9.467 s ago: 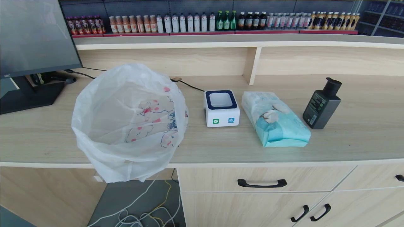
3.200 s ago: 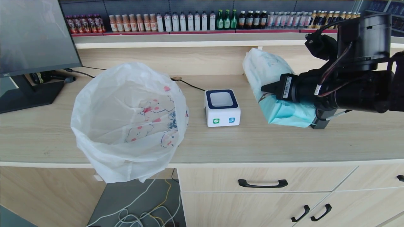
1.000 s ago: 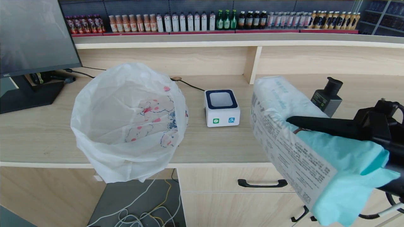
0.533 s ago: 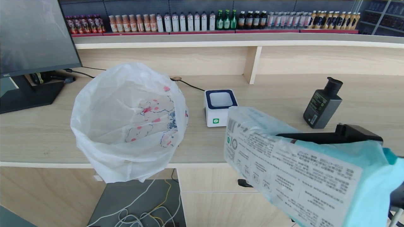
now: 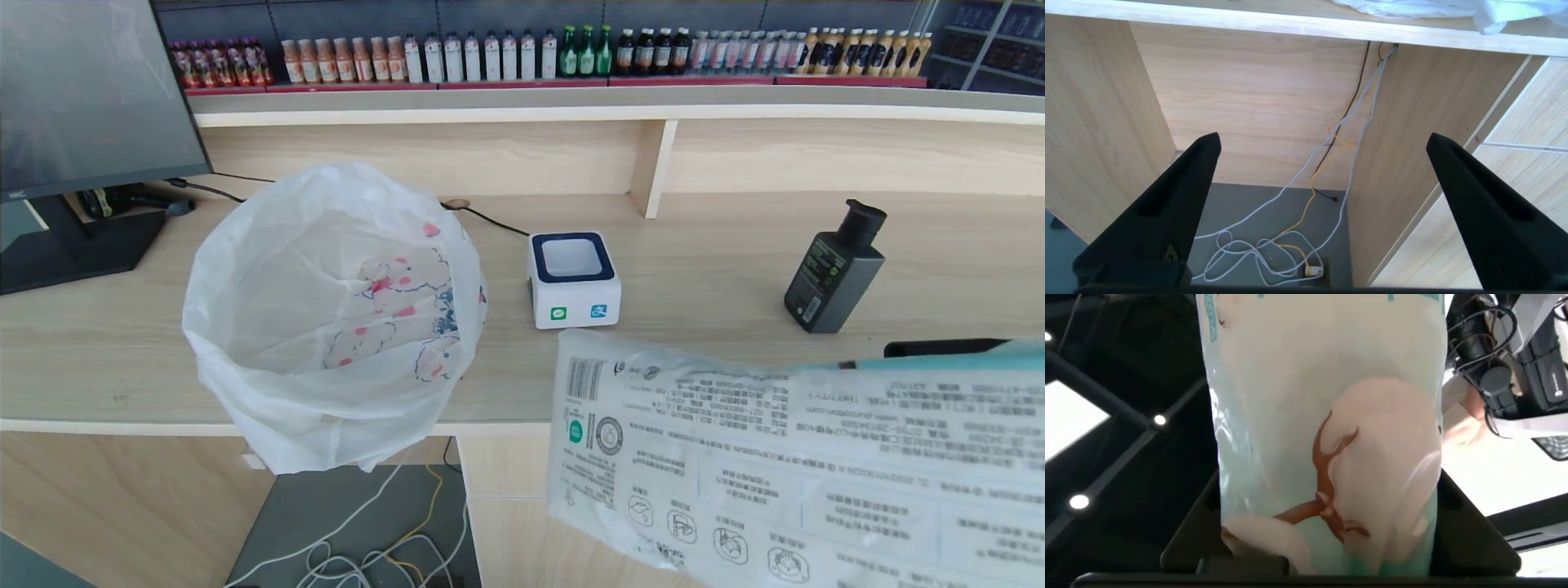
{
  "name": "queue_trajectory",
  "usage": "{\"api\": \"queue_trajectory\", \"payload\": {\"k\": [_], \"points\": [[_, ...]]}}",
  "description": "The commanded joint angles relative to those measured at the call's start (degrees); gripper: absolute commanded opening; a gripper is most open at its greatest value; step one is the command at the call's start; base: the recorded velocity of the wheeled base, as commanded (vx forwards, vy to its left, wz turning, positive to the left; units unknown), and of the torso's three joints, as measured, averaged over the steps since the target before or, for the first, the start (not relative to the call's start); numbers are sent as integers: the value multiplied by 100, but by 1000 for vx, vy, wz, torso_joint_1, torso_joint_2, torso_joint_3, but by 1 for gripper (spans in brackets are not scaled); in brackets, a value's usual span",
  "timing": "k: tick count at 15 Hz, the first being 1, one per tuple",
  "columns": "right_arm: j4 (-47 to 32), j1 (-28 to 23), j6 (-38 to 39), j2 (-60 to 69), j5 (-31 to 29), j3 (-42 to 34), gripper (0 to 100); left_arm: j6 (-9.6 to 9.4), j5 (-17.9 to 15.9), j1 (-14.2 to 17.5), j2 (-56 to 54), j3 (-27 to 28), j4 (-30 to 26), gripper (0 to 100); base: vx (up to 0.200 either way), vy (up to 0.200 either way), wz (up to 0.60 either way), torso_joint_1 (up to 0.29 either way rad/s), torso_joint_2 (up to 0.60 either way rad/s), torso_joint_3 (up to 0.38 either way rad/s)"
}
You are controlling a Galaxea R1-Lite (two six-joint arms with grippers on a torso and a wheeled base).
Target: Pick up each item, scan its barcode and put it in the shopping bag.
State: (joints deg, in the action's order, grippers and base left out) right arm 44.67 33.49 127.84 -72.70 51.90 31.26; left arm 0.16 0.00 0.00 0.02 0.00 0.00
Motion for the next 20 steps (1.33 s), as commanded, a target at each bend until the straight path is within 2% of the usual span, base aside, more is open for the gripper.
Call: {"api": "queue_trajectory", "payload": {"k": [1,5,10,11,14,20], "points": [[315,-317,303,-174,137,-58,0,2,0,0,-2,0,0,100,0,0,0,0,0,0],[1150,-413,1401,-112,594,-164,0,2,0,0,-2,0,0,100,0,0,0,0,0,0],[2503,-360,2895,-95,611,-348,0,2,0,0,-2,0,0,100,0,0,0,0,0,0],[2986,-360,3344,-51,629,-463,0,2,0,0,-2,0,0,100,0,0,0,0,0,0],[3786,-360,3716,-33,629,-779,0,2,0,0,-2,0,0,100,0,0,0,0,0,0],[3909,-360,3713,-60,726,-1008,0,2,0,-9,-2,0,0,100,0,0,0,0,0,0]]}}
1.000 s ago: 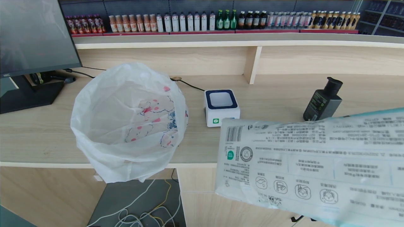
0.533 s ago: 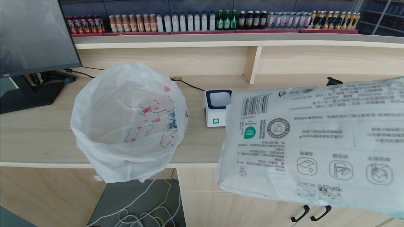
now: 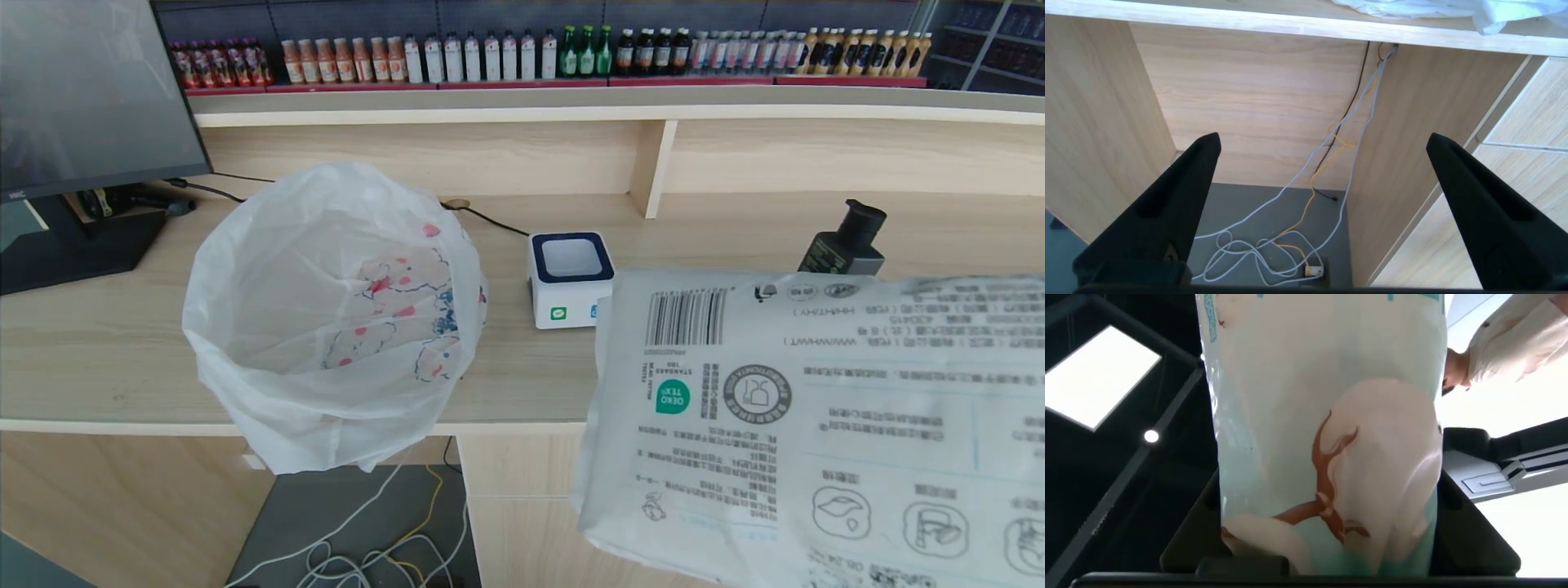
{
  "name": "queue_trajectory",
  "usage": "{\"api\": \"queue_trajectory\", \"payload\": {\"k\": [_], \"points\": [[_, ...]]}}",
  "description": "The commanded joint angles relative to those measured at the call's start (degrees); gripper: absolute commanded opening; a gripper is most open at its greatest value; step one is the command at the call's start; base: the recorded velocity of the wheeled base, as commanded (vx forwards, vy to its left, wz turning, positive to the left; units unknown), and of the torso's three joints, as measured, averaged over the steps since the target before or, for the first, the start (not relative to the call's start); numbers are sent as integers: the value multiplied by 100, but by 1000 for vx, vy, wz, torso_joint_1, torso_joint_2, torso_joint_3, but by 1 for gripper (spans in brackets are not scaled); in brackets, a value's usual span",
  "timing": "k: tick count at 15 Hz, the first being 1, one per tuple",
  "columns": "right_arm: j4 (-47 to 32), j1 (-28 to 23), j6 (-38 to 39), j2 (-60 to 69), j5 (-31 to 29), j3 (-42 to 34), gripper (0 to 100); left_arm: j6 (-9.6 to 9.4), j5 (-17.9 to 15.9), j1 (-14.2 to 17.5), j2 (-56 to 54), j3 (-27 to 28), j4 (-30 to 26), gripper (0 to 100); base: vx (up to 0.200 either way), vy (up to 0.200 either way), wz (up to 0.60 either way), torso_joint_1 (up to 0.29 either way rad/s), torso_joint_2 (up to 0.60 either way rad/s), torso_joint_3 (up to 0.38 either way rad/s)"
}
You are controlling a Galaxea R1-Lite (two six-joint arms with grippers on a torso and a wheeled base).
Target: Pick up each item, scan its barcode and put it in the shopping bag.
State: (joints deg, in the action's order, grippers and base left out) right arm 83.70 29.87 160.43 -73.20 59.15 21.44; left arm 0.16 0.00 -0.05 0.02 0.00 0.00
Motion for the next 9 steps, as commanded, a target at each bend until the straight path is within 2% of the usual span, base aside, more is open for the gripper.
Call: {"api": "queue_trajectory", "payload": {"k": [1,9], "points": [[15,2,445,-18,0,0,0,2,0,-4,-2,0,0,100,0,0,0,0,0,0],[182,72,445,-238,0,35,0,2,0,5,-2,0,0,100,0,0,0,0,0,0]]}}
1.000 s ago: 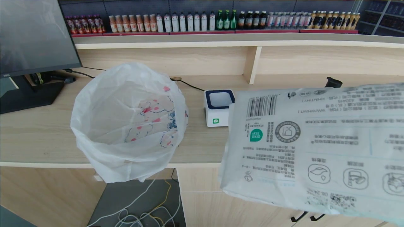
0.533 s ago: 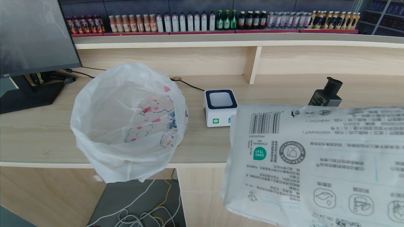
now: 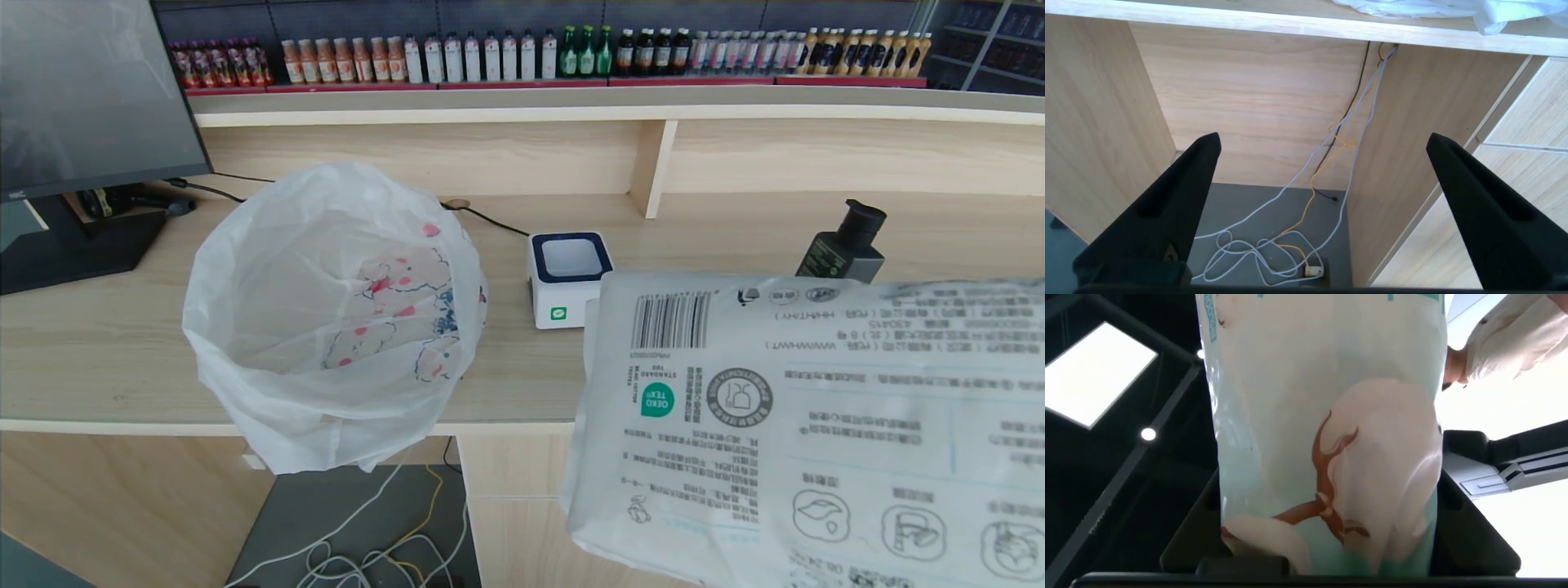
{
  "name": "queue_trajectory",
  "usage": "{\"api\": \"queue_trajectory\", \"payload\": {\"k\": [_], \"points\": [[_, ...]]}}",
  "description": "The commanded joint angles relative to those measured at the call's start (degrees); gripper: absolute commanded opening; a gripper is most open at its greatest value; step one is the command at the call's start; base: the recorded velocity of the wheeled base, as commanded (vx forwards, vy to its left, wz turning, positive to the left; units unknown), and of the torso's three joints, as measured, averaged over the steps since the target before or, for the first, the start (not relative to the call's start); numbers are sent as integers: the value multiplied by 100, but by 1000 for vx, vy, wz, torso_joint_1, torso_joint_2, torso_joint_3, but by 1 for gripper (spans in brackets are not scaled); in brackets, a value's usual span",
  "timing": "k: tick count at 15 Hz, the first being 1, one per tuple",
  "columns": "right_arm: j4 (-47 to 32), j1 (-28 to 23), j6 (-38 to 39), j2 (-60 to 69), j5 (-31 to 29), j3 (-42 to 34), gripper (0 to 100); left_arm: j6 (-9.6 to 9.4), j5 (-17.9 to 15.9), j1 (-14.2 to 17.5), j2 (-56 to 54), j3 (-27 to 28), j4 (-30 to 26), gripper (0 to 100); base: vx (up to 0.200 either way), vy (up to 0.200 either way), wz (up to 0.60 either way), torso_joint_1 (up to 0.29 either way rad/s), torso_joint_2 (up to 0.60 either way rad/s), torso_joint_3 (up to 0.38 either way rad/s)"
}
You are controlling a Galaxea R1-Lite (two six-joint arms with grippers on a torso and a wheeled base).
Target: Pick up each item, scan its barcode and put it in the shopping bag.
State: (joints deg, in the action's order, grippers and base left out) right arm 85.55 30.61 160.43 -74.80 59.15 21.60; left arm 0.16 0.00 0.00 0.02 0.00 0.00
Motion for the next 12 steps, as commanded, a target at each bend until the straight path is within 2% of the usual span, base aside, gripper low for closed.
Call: {"api": "queue_trajectory", "payload": {"k": [1,12], "points": [[-4,-2,445,-78,0,37,0,2,0,0,-2,0,0,100,0,0,0,0,0,0],[119,-2,305,-78,141,-60,0,2,0,0,-2,0,0,100,0,0,0,0,0,0]]}}
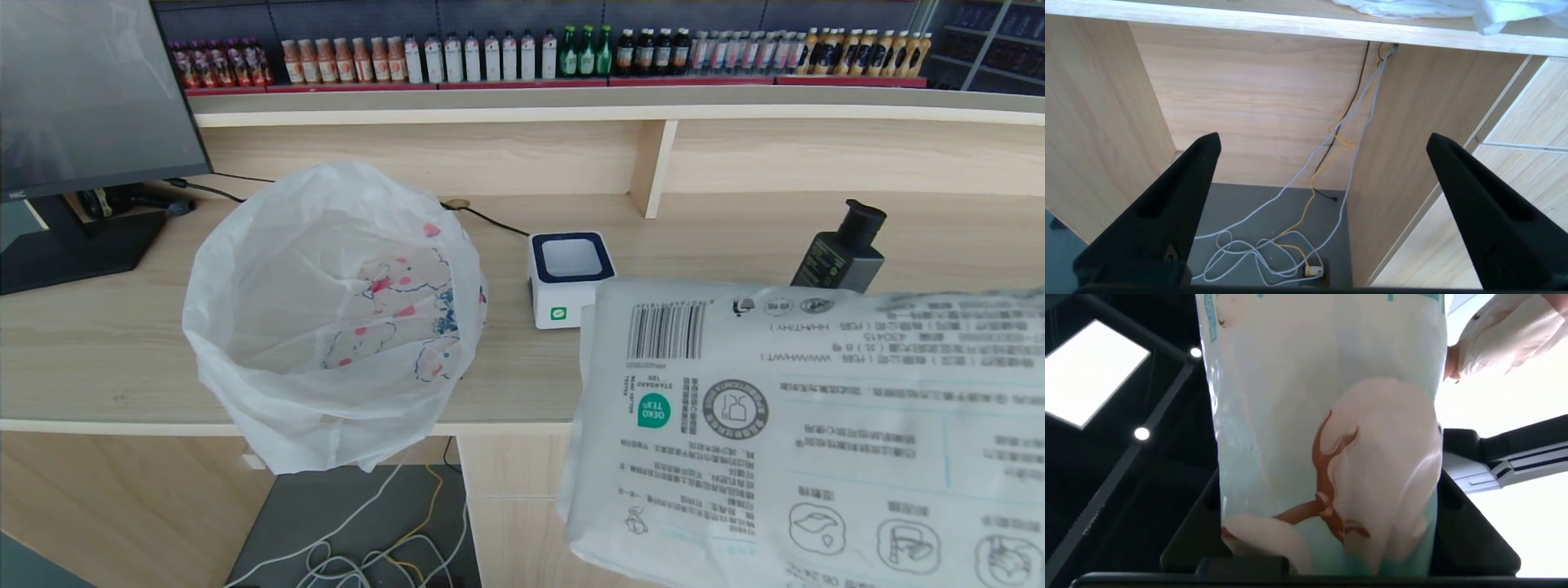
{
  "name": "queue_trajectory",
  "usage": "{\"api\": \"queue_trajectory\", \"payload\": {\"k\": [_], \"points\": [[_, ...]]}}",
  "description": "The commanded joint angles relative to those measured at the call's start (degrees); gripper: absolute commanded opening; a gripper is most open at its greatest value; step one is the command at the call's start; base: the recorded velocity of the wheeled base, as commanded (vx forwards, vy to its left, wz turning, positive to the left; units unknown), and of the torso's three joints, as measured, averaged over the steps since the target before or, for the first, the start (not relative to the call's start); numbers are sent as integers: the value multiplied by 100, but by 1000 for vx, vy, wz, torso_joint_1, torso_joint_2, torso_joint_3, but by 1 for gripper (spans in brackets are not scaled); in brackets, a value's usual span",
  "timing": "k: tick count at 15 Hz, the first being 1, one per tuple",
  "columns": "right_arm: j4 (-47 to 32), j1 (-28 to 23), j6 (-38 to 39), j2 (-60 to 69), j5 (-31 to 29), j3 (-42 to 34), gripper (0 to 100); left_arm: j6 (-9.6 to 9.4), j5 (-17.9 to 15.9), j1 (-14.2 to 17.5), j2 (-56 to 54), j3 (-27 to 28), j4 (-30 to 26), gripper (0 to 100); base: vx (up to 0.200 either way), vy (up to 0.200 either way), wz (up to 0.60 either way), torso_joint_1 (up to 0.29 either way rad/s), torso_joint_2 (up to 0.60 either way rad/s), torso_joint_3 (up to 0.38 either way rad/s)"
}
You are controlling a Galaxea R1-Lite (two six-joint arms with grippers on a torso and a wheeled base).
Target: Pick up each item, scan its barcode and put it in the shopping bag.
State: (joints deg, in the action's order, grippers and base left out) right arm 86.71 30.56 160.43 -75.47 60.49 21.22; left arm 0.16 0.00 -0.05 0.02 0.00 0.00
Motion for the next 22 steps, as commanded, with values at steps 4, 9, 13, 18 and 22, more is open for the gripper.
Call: {"api": "queue_trajectory", "payload": {"k": [4,9,13,18,22], "points": [[-5,-15,-161,-55,59,-189,0,2,0,5,-2,0,0,100,0,0,0,0,0,0],[-5,-85,-2200,-11,51,-224,0,2,0,5,-2,0,0,100,0,0,0,0,0,0],[-5,-481,-5364,-55,42,-786,0,2,0,5,-2,0,0,100,0,0,0,0,0,0],[-49,-745,-9838,-240,33,-1314,0,2,0,-4,-2,0,0,100,0,0,0,0,0,0],[-32,-1536,-14285,-1602,-406,-1331,0,2,0,5,-2,0,0,100,0,0,0,0,0,0]]}}
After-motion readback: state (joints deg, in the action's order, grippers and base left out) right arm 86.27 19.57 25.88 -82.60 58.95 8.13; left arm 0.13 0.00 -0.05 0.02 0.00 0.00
